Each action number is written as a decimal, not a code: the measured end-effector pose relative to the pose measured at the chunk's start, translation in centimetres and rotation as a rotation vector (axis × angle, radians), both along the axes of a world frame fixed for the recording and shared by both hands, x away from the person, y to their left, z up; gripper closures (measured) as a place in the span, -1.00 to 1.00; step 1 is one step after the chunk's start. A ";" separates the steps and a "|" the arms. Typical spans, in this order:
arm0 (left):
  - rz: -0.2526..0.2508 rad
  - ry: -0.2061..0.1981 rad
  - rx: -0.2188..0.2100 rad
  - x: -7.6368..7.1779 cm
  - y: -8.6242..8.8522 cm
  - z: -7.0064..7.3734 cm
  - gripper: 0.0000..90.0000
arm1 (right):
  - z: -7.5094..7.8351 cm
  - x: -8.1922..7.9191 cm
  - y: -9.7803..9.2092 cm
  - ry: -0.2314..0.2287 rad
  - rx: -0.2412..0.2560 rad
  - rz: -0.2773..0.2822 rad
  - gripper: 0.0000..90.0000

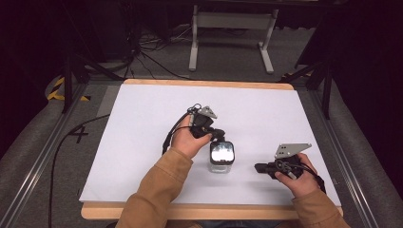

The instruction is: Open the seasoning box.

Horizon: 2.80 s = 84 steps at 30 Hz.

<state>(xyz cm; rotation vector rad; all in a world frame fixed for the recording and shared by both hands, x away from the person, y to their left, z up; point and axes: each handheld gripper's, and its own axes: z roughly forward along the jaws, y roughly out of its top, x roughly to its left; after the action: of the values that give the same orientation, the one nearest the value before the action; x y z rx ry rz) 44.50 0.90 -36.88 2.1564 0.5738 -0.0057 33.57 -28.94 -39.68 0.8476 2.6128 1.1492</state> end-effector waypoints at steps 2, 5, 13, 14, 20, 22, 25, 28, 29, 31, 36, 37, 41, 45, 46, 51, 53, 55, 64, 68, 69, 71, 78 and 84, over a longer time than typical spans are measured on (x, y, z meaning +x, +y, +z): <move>0.003 0.006 -0.006 0.1 0.0 -0.1 0.93 | 0.1 -0.1 0.6 -0.014 0.005 0.014 0.99; 0.009 0.011 -0.021 0.1 0.0 -0.2 0.93 | 0.3 -0.3 1.7 -0.041 0.000 0.039 1.00; 0.012 0.034 -0.042 0.2 0.2 -0.4 0.93 | 0.5 -0.6 3.8 -0.076 0.051 0.080 1.00; 0.010 0.041 -0.035 0.3 0.3 -0.3 0.93 | 0.5 -0.6 3.9 -0.077 0.058 0.080 1.00; 0.014 0.048 -0.052 0.3 0.4 -0.4 0.93 | 0.4 -0.3 4.8 -0.084 0.080 0.080 1.00; 0.020 0.056 -0.069 0.3 0.4 -0.6 0.93 | 0.3 -0.2 5.0 -0.084 0.085 0.077 1.00; 0.020 0.063 -0.073 0.4 0.4 -0.6 0.93 | 0.3 -0.1 5.1 -0.079 0.100 0.073 1.00; 0.022 0.064 -0.075 0.3 0.4 -0.6 0.92 | 0.3 0.0 5.3 -0.080 0.115 0.073 1.00; 0.024 0.064 -0.075 0.3 0.4 -0.6 0.92 | 0.2 0.0 5.3 -0.081 0.117 0.072 1.00; 0.023 0.062 -0.073 0.3 0.4 -0.6 0.93 | 0.2 0.1 5.4 -0.080 0.119 0.070 1.00; 0.026 0.066 -0.072 0.3 0.4 -0.6 0.92 | 0.3 0.1 5.4 -0.080 0.132 0.067 1.00; 0.024 0.064 -0.071 0.3 0.4 -0.6 0.92 | 0.3 0.1 5.4 -0.082 0.133 0.064 1.00; 0.025 0.064 -0.071 0.3 0.4 -0.6 0.92 | 0.3 0.2 5.5 -0.085 0.139 0.061 1.00; 0.028 0.060 -0.074 0.4 0.4 -0.7 0.92 | 0.3 0.1 5.5 -0.091 0.142 0.062 1.00; 0.028 0.060 -0.075 0.4 0.4 -0.7 0.92 | 0.3 0.1 5.5 -0.092 0.143 0.063 1.00; 0.031 0.058 -0.070 0.3 0.4 -0.6 0.92 | 0.4 0.1 5.5 -0.096 0.148 0.060 1.00; 0.032 0.057 -0.068 0.2 0.4 -0.6 0.91 | 0.4 0.1 5.5 -0.099 0.150 0.061 1.00; 0.034 0.031 -0.053 0.0 0.3 -0.5 0.91 | 0.4 0.1 5.5 -0.104 0.150 0.063 1.00; 0.016 0.003 -0.106 -1.8 2.0 1.7 0.75 | 0.9 0.4 5.6 -0.116 0.164 0.073 1.00; 0.008 0.003 -0.117 -2.9 2.9 2.7 0.79 | 1.3 0.5 5.6 -0.127 0.167 0.076 1.00; -0.017 0.029 -0.117 -3.3 3.3 3.1 0.80 | 1.4 0.6 5.5 -0.132 0.170 0.077 1.00; -0.033 0.037 -0.130 -3.7 3.5 3.4 0.82 | 1.6 0.8 5.5 -0.137 0.176 0.076 1.00; -0.098 0.048 -0.047 -6.4 4.0 4.7 0.94 | 2.5 1.5 5.4 -0.150 0.201 0.079 1.00; -0.184 0.088 0.055 -7.7 2.6 4.1 0.90 | 2.9 2.1 5.6 -0.163 0.221 0.080 1.00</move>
<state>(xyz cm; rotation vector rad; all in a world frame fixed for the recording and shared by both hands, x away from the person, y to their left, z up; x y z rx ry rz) 36.84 3.50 -32.81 2.2649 0.4279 -0.1883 35.64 -23.37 -36.75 0.6591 2.4396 1.4838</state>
